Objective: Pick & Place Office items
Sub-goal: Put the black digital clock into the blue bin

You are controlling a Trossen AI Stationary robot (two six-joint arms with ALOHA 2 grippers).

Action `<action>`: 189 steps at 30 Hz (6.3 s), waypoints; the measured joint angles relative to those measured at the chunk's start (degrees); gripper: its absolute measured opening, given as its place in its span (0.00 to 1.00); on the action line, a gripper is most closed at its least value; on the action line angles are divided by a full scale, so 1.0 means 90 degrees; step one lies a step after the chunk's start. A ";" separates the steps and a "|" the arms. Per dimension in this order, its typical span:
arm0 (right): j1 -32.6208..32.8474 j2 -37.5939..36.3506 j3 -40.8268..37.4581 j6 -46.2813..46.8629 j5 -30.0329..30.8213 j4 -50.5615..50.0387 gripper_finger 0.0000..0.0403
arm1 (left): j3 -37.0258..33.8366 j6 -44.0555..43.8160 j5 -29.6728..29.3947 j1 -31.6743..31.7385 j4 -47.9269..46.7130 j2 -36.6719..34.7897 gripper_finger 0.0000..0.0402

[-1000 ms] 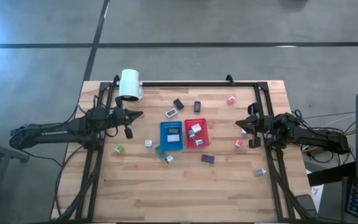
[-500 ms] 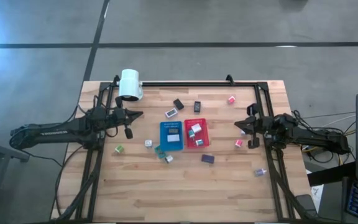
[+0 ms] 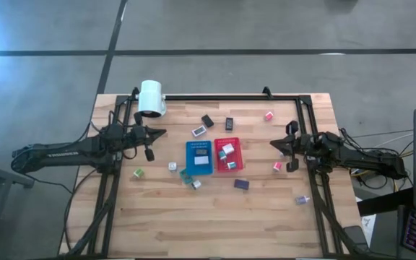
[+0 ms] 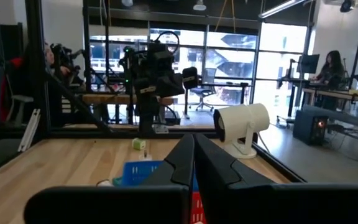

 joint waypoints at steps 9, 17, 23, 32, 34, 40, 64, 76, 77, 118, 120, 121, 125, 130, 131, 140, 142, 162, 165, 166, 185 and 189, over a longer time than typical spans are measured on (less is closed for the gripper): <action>0.0002 0.0005 0.0002 -0.0028 0.0017 -0.0012 0.02 | 0.0000 0.0120 0.0002 0.0000 0.0000 0.0000 0.01; 0.0006 0.0022 0.0002 0.0319 0.0495 -0.0303 0.02 | 0.0000 0.0053 0.0144 0.0000 0.0240 0.0000 0.03; 0.0007 0.0041 0.0002 0.0602 0.0498 -0.0962 0.02 | 0.0000 0.0079 0.0234 0.0000 0.0238 0.0000 0.02; 0.0007 0.0041 0.0002 0.0338 0.0498 -0.0874 0.02 | 0.0000 0.0033 0.0243 0.0000 0.0262 0.0000 0.02; 0.0007 0.0041 0.0002 0.0331 0.0498 -0.0799 0.02 | 0.0001 -0.0014 0.0180 0.0000 0.0308 0.0000 0.02; 0.0005 0.0041 0.0002 0.0136 0.0497 -0.0565 0.02 | 0.0670 -0.0748 -0.1494 0.0002 0.0573 0.0508 0.01; 0.0007 0.0051 0.0002 0.0163 0.0503 -0.0494 0.02 | 0.8924 -0.0498 0.1792 0.1924 -0.5362 0.9260 0.11; 0.0007 0.0051 0.0002 0.0174 0.0496 -0.0608 0.02 | 1.1174 -0.0620 0.1816 0.1936 -0.7185 1.1149 0.64; 0.0007 0.0046 0.0002 0.0201 0.0493 -0.0631 0.02 | 1.1159 -0.0680 0.1803 0.1939 -0.7116 1.1149 0.69; 0.0007 0.0048 0.0002 -0.0024 0.0498 -0.0563 0.02 | 1.0008 -0.1387 0.0990 0.1948 -0.6378 1.1222 0.97; 0.0007 0.0048 0.0002 -0.0024 0.0498 -0.0563 0.02 | 1.0001 -0.1389 0.1043 0.1943 -0.6404 1.1222 0.97; 0.0007 0.0048 0.0002 -0.0024 0.0498 -0.0563 0.02 | 0.9999 -0.1385 0.1084 0.1943 -0.6422 1.1222 0.97; 0.0007 0.0048 0.0002 -0.0024 0.0498 -0.0563 0.02 | 0.9998 -0.1391 0.1251 0.1931 -0.6425 1.1222 0.97; 0.0007 0.0048 0.0002 -0.0017 0.0498 -0.0551 0.02 | 0.9959 -0.1390 0.1270 0.1914 -0.6414 1.1220 0.97; 0.0007 0.0048 0.0002 -0.0016 0.0498 -0.0549 0.02 | 0.9929 -0.1390 0.1270 0.1914 -0.6412 1.1220 0.97; 0.0007 0.0048 0.0002 -0.0031 0.0498 -0.0549 0.02 | 0.9561 -0.1387 0.1270 0.1938 -0.5983 1.1220 0.97; 0.0006 0.0048 0.0002 -0.0037 0.0498 -0.0551 0.02 | 0.9563 -0.1385 0.1270 0.1940 -0.5920 1.1220 0.97; 0.0007 0.0048 0.0002 -0.0073 0.0498 -0.0556 0.02 | 0.9585 -0.1119 0.1384 0.1948 -0.5832 1.1220 0.83; 0.0007 0.0048 0.0002 -0.0075 0.0498 -0.0554 0.02 | 0.9585 -0.1047 0.1520 0.1948 -0.5833 1.1220 0.73; 0.0007 0.0048 0.0002 -0.0087 0.0498 -0.0556 0.02 | 0.9585 -0.1042 0.1570 0.1948 -0.5831 1.1219 0.71; 0.0007 0.0048 0.0002 -0.0146 0.0500 -0.0603 0.02 | 0.9724 -0.0758 0.1651 0.1925 -0.5867 1.1024 0.70; 0.0007 0.0058 0.0005 -0.0141 0.0500 -0.0622 0.02 | 0.9715 -0.0715 0.1635 0.1926 -0.5969 1.0648 0.70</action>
